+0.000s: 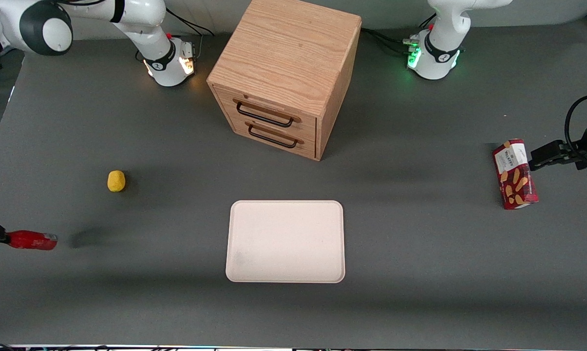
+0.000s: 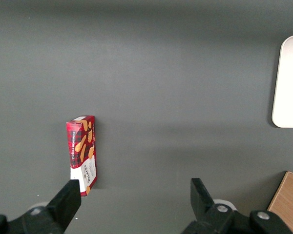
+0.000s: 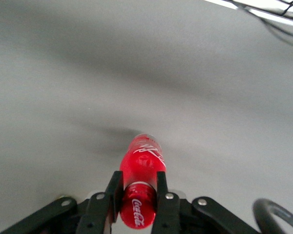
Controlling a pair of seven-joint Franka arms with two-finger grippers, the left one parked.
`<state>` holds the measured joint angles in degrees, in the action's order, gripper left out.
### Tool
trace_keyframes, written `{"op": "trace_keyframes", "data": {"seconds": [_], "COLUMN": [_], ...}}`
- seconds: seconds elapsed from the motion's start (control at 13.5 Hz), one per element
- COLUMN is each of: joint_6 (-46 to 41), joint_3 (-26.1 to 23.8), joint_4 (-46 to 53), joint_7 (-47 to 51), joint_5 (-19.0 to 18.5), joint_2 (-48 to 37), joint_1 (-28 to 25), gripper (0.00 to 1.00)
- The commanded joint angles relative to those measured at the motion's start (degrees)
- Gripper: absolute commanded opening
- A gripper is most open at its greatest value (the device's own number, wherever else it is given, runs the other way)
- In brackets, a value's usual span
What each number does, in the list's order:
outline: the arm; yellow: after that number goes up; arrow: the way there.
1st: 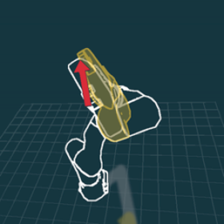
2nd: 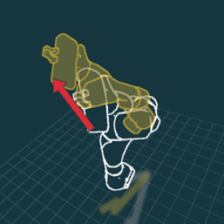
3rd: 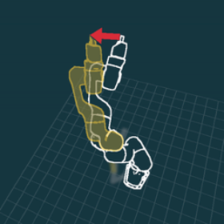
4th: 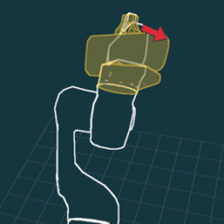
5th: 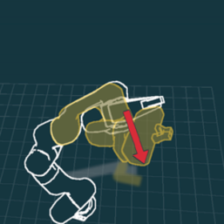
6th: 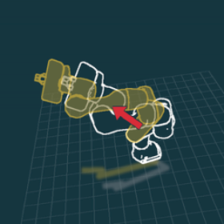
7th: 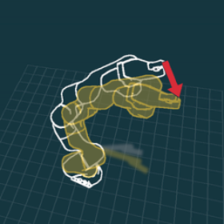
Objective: Place coke bottle on tray
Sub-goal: 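Carry the held bottle over to the white tray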
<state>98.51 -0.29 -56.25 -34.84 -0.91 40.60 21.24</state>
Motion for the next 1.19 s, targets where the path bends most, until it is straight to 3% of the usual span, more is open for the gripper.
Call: {"op": "trace_keyframes", "data": {"seconds": [0.0, 0.44, 0.74, 0.89, 1.11], "joint_6": [-5.5, -18.0, -20.8, -21.9, -23.6], "joint_3": [0.5, 1.3, 2.0, 2.1, 2.0], "joint_4": [-2.0, -2.0, -2.0, -2.1, -2.0], "joint_7": [-1.5, -3.9, -3.8, -0.9, 14.8], "joint_5": [-2.6, -3.1, -2.3, -1.9, -1.8], "joint_2": [-8.4, -23.4, -25.9, -25.9, -25.9], "joint_1": [-0.4, -0.5, -0.9, -4.8, -16.6], "gripper": [0.00, 0.00, 0.00, 0.00, 0.00]}}
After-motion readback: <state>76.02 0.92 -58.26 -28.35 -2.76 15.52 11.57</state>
